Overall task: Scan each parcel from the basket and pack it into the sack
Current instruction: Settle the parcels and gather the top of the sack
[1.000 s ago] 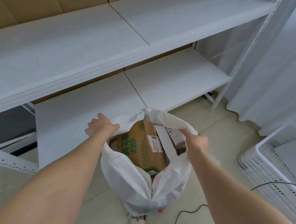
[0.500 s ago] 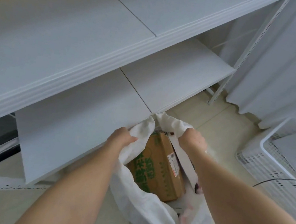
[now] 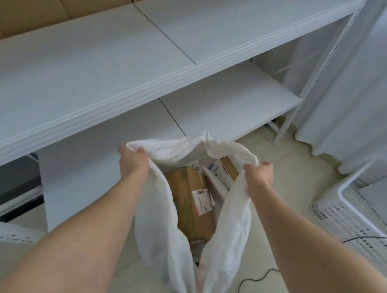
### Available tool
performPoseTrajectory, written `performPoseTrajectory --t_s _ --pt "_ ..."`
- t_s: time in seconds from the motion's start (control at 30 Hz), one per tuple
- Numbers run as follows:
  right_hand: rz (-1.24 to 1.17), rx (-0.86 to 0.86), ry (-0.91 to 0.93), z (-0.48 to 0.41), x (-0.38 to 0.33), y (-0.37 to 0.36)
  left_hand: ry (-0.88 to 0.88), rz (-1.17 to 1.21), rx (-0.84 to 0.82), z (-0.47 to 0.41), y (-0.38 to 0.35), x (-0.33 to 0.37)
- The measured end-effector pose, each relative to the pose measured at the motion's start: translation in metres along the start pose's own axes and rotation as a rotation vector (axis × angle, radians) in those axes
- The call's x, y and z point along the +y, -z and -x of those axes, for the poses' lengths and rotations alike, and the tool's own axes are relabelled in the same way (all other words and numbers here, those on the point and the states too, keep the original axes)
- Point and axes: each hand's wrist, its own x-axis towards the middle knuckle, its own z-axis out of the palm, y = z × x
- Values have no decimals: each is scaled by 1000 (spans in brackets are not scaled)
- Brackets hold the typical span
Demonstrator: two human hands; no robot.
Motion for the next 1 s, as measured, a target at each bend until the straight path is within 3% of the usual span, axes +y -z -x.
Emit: performPoseTrajectory --t_s 0.1,0.23,0.3,0.4,0.5,0.6,0.7,0.8,0.9,1.0 --pt "167 -143 -128 14 27 14 126 -35 -158 30 0 -24" --pt "196 -371 -345 39 78 26 336 -10 -424 96 -16 -62" --pt "289 -443 -364 48 101 26 367 -99 -488 121 -25 -87" --pt "297 -365 -160 50 104 17 271 -136 -342 135 -22 -99" --pt "102 -374 -6 58 69 6 150 -64 -161 120 -2 -69" --pt "-51 -303 18 61 52 6 84 -32 -30 101 24 -50" --pt "-61 -56 -69 56 63 25 217 -69 57 99 44 -74" --pt "57 40 -76 55 59 33 282 -76 70 103 56 -76" --pt "164 -6 40 59 43 28 263 -120 -35 92 57 -51" --pt "271 -50 47 69 42 31 119 -401 -100 97 56 -31"
